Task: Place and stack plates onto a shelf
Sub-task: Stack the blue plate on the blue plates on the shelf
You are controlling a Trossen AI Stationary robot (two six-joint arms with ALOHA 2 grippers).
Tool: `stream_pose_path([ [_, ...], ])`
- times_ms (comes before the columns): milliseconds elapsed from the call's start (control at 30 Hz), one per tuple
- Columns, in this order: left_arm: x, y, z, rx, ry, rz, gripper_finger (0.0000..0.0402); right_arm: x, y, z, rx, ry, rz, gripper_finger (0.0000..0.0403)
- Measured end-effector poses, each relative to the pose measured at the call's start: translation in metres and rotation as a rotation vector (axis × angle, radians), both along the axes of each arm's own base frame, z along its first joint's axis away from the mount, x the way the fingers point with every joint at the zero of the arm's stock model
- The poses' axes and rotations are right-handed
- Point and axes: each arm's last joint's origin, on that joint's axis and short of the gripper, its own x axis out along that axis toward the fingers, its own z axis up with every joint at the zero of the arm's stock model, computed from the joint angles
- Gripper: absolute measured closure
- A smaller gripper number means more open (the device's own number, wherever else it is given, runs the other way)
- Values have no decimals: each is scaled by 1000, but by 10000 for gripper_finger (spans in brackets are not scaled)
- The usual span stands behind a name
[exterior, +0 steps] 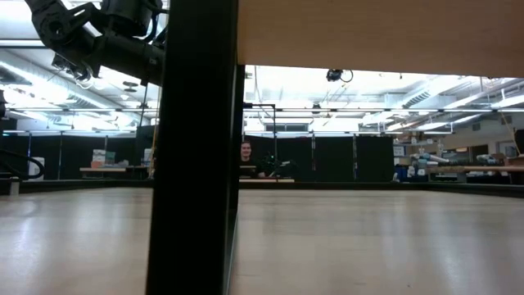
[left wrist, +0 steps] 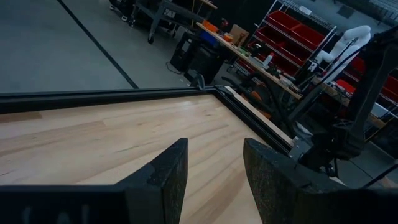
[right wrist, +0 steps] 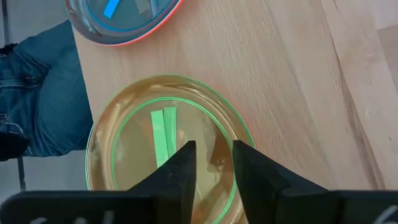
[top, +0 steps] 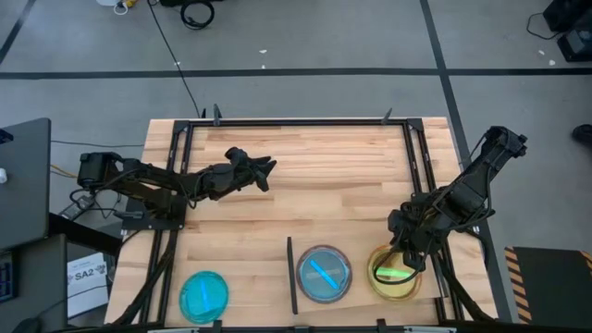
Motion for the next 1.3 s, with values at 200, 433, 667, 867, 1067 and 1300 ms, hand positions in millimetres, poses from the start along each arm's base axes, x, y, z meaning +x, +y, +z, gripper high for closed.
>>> stream_pose_path([
  [200, 0, 0, 1, 16, 5, -3, 239, 0, 0, 0, -19, -10, 36, 262],
  [433, 3, -5, 4, 206, 80, -222, 239, 1, 0, 0, -77, -54, 118, 260],
  [667, 6, -22, 14, 314, -6, -432, 239, 4, -2, 2, -188, -139, 118, 261],
  [867, 6, -43, 26, 385, 3, -507, 239, 4, -3, 2, -209, -150, 143, 261],
  [1067, 19, -61, 42, 362, 137, -598, 239, 4, -2, 2, -237, -170, 199, 261],
  [1300, 24, -90, 66, 298, 469, -748, 239, 4, -2, 2, -233, -175, 198, 260],
])
